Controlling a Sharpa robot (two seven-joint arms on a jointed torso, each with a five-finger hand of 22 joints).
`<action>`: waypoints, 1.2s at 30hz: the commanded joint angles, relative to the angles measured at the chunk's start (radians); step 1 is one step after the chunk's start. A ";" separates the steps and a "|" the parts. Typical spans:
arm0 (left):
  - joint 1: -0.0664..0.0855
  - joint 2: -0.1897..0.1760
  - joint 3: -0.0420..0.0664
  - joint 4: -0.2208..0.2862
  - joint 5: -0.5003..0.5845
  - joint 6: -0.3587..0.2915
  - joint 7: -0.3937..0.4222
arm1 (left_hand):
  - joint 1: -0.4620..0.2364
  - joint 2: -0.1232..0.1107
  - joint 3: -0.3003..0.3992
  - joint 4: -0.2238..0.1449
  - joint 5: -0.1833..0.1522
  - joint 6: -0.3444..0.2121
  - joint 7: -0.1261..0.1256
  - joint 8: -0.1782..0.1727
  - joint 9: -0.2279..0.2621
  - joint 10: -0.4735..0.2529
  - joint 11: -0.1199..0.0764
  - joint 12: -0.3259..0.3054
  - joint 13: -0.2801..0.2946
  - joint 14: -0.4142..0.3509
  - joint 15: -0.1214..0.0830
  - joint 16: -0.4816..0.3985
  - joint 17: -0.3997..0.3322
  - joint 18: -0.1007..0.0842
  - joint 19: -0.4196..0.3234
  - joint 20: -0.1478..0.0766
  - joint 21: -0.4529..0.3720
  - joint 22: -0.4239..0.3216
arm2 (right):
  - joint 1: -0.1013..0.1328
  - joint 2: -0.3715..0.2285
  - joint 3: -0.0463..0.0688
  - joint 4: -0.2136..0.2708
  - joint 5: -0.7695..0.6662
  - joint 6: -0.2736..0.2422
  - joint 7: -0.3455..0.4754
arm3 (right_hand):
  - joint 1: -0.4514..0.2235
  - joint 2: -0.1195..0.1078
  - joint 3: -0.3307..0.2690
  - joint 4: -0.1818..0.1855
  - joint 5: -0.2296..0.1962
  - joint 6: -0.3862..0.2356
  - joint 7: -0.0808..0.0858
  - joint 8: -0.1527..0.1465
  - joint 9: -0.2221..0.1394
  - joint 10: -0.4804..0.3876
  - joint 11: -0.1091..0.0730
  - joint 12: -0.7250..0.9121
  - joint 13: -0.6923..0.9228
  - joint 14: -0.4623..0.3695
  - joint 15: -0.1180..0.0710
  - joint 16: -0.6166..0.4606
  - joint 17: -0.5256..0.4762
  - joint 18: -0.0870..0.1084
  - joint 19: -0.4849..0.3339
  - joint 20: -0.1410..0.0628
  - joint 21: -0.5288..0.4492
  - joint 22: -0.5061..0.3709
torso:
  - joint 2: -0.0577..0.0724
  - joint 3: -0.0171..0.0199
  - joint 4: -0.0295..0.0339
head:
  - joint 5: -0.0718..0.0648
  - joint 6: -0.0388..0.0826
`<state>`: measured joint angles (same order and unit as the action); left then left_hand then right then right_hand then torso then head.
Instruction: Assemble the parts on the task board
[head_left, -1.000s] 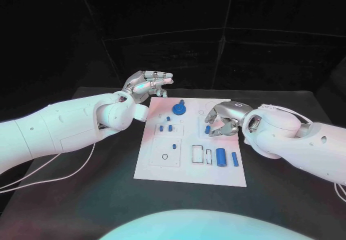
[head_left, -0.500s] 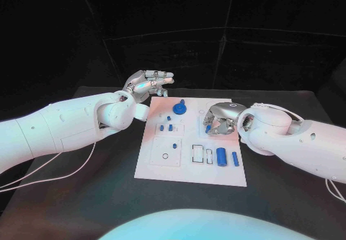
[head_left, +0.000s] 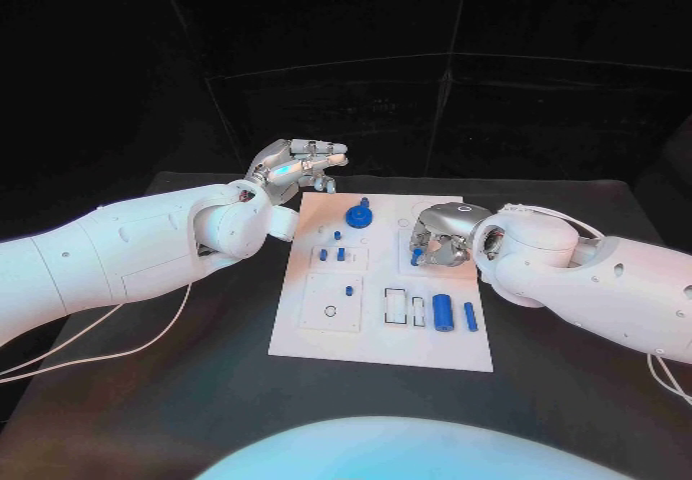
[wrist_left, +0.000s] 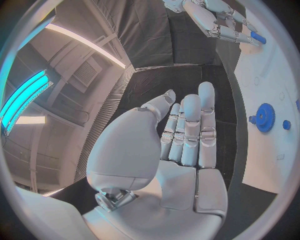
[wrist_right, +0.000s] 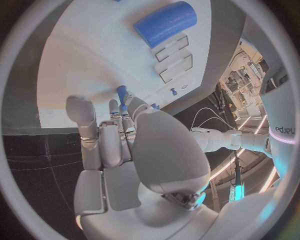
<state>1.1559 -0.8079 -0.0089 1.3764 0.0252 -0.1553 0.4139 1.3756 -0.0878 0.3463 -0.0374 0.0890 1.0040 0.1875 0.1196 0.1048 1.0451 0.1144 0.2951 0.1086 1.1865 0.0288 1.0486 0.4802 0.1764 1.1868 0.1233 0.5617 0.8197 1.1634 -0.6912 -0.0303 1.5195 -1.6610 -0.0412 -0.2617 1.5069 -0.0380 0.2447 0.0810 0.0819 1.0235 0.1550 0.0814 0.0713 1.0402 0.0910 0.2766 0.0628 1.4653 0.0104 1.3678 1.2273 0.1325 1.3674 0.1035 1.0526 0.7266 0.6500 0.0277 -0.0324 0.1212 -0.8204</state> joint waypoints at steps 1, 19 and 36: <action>0.002 0.001 0.001 0.000 0.003 0.012 0.005 | 0.002 0.000 -0.005 -0.001 0.003 -0.005 0.002 0.002 -0.001 -0.006 0.001 0.006 0.001 -0.007 -0.001 -0.001 -0.001 0.005 -0.008 0.001 -0.004 -0.001 | 0.001 0.004 0.000 -0.004 -0.027 0.007 0.002 | 0.006 -0.003 0.011 0.000 -0.008 0.009 0.001 0.004 0.000 0.009 -0.001 -0.008 -0.001 0.042 -0.007 0.005 0.001 0.009 0.005 0.001 0.005 0.001 | 0.000 0.0001 0.0002 | 0.000 -0.001; 0.002 -0.001 0.001 0.000 0.003 0.012 0.003 | 0.003 0.001 -0.005 -0.001 0.003 -0.006 0.002 0.003 -0.001 -0.007 0.000 0.007 0.001 -0.007 -0.001 -0.001 -0.001 0.005 -0.008 0.001 -0.004 -0.001 | -0.002 0.013 -0.001 -0.011 -0.027 0.004 0.009 | -0.012 -0.019 0.060 0.001 -0.011 0.040 -0.005 0.006 0.000 0.061 -0.010 -0.027 0.003 0.044 -0.014 0.007 0.005 0.006 0.016 -0.005 0.019 0.021 | 0.000 -0.0011 -0.0002 | 0.000 -0.004; 0.002 -0.002 0.001 0.000 0.003 0.013 0.001 | 0.003 0.001 -0.005 -0.001 0.003 -0.006 0.002 0.003 -0.001 -0.007 0.000 0.007 0.001 -0.007 -0.001 -0.001 -0.001 0.005 -0.008 0.001 -0.004 -0.001 | -0.008 0.018 -0.004 -0.021 -0.003 0.038 0.002 | -0.020 -0.029 0.071 0.000 -0.011 0.047 -0.006 0.006 -0.001 0.071 -0.011 -0.035 0.003 0.044 -0.016 0.008 0.007 0.005 0.017 -0.007 0.020 0.024 | 0.000 -0.0009 0.0001 | 0.003 -0.010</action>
<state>1.1559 -0.8092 -0.0089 1.3753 0.0252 -0.1538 0.4115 1.3756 -0.0878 0.3463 -0.0374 0.0890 1.0040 0.1875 0.1196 0.1050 1.0452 0.1144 0.3006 0.1086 1.1866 0.0288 1.0486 0.4805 0.1763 1.1868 0.1233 0.5617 0.8198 1.1554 -0.6739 -0.0334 1.4991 -1.6702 -0.0213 -0.2575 1.4869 -0.0605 0.3092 0.0822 0.0759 1.0643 0.1499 0.0810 0.0707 1.1044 0.0803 0.2438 0.0641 1.4651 0.0032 1.3715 1.2332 0.1324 1.3779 0.0999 1.0660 0.7487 0.6499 0.0267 -0.0324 0.1240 -0.8296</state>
